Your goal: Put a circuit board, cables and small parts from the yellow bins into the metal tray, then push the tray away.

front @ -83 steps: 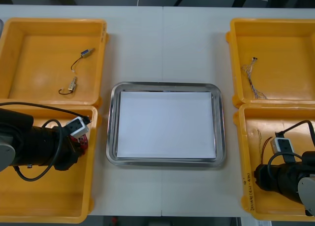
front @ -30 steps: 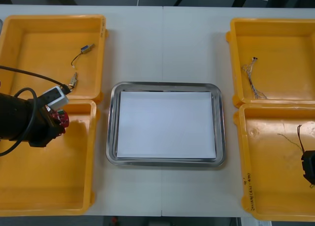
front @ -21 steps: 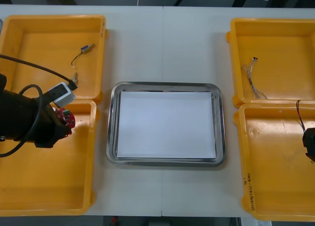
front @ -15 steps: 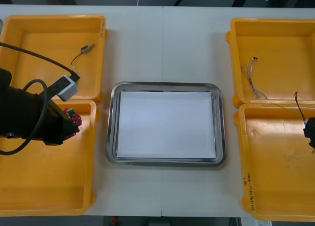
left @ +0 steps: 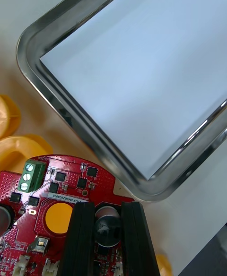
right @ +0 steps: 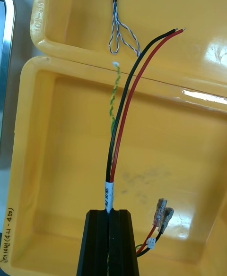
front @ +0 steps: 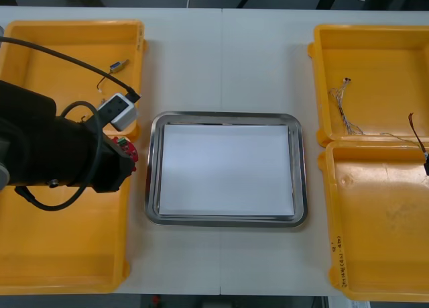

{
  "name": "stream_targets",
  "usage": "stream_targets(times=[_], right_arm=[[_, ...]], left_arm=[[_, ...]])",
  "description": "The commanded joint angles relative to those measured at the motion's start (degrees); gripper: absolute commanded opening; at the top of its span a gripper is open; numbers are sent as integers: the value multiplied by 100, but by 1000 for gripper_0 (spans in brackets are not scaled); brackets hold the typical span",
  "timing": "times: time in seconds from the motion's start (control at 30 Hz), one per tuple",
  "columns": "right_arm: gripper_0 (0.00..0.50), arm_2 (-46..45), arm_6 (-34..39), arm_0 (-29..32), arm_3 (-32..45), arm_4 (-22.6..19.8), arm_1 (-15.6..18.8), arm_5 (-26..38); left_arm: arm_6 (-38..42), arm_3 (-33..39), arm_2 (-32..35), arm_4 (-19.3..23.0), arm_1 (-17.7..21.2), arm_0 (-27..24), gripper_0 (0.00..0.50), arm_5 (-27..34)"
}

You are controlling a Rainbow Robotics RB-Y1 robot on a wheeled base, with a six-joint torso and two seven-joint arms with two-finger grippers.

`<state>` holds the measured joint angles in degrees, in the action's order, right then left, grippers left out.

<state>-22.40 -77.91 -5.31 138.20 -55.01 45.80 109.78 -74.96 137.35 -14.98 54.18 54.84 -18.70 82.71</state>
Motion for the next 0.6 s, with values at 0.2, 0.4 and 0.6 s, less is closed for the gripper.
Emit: stream_targets(times=[0.2,0.4,0.6], right_arm=[[0,289,-233,-656,14,-133,316,22],[0,333,-303,-840,5,-256,307,22],[0,342,-365,-840,5,-344,316,22]], left_arm=[[1572,222,-1130,-953,-624,-688,2,44],[2002,195,-1736,-1481,-861,-864,1,35],[2257,55,-2272,-1911,-1098,-1031,1,44]])
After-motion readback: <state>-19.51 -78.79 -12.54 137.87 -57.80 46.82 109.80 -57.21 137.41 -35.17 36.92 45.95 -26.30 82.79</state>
